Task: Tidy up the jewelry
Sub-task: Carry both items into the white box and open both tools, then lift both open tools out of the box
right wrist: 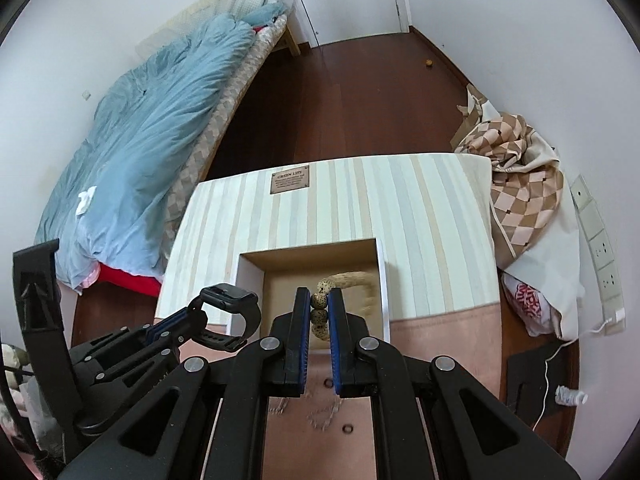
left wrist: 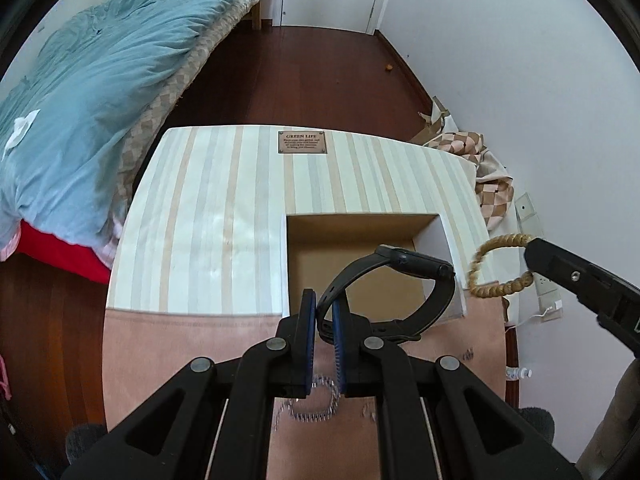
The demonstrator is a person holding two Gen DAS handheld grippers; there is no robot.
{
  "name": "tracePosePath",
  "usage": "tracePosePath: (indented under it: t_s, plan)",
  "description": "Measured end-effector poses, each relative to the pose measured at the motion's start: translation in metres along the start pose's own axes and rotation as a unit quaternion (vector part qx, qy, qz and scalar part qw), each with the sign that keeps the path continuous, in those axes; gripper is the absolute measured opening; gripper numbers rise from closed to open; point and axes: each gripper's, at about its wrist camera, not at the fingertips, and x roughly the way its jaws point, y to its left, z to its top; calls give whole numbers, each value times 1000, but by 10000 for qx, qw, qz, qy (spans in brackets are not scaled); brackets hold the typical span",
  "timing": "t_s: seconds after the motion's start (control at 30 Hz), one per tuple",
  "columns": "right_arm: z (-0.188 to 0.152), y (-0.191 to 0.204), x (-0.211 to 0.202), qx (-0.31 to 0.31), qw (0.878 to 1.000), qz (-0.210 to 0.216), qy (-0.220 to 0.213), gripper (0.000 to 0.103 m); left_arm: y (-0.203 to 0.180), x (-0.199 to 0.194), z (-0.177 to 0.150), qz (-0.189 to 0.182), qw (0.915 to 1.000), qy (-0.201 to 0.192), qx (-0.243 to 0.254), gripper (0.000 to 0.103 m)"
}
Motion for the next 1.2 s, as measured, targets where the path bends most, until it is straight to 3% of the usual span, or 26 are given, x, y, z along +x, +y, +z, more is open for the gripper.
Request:
tracePosePath:
  t_s: [0.23,0.33,0.47,0.5,0.53,0.57,0.6,0.7,0.8,0.93,1.03,1.2]
  plan:
    - [23,-17,48,247,9985,274,414,9,2,37,29,-110,9995,288,-37,6]
    - [28,-26,70,477,9946,634,667,9,4,49,37,-210,9987,442,-128,9]
    - [31,-39,99,856,9825,1157,1184,10,9,59,44,-359,9968,596,-383,18]
    - [31,-42,105,897,9806,1182,1279,11,9,59,46,-324,9971,571,-387,28]
    - [30,-46,109,947,9801,1120,1336,15,8,58,47,-288,9975,531,-372,38]
    - [29,-49,110,980,9805,1054,1335,20,8,56,48,-240,9979,492,-358,65]
    - [28,-51,109,965,9817,991,1312,27,8,54,48,-207,9983,421,-350,78]
    - [24,-53,103,785,9874,628,1219,44,10,49,48,4,9990,356,-276,81]
    - [20,-50,95,534,9924,225,1084,67,12,48,42,297,9989,298,-190,103]
    - [7,-36,85,-62,9947,-640,806,94,14,45,26,700,9975,88,-62,103]
    - [-6,-28,85,-328,9917,-1041,682,97,15,44,13,949,9955,-56,8,103]
    - [-25,-24,87,-411,9892,-1277,595,100,17,41,-1,1106,9938,-132,22,103]
